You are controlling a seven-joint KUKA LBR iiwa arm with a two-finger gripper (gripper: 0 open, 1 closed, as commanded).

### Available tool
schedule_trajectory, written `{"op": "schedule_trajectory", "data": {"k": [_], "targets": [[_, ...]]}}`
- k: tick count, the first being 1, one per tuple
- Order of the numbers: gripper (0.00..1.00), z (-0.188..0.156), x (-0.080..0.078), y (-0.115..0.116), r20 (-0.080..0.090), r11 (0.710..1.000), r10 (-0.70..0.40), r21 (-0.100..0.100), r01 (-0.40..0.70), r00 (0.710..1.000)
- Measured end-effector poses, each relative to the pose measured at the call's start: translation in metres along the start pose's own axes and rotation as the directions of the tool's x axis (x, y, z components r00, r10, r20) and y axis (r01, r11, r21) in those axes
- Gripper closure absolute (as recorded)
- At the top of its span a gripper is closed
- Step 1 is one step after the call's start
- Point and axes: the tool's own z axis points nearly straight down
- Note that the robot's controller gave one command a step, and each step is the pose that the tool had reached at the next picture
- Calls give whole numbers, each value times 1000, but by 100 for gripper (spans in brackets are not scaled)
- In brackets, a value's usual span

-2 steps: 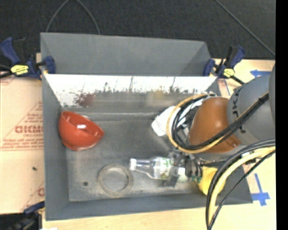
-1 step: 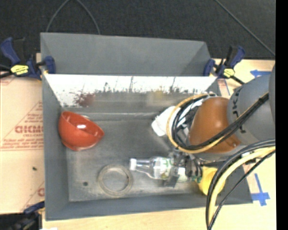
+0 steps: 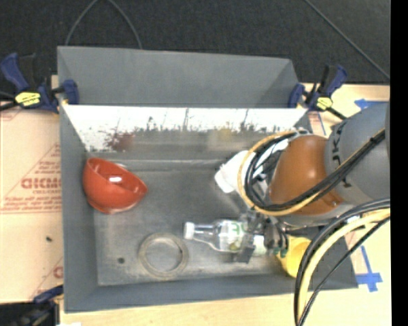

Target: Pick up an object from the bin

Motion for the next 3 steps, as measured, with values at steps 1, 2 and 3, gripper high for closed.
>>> {"op": "schedule_trajectory", "data": {"k": [1, 2, 3], "targets": [[100, -5, 0, 0, -1, 1000, -1, 0, 1, 1000], [100, -26, 3, -1, -13, 1000, -2, 2, 2, 1000], [100, -73, 1, -1, -7, 1000, -3, 0, 3, 1000]]}}
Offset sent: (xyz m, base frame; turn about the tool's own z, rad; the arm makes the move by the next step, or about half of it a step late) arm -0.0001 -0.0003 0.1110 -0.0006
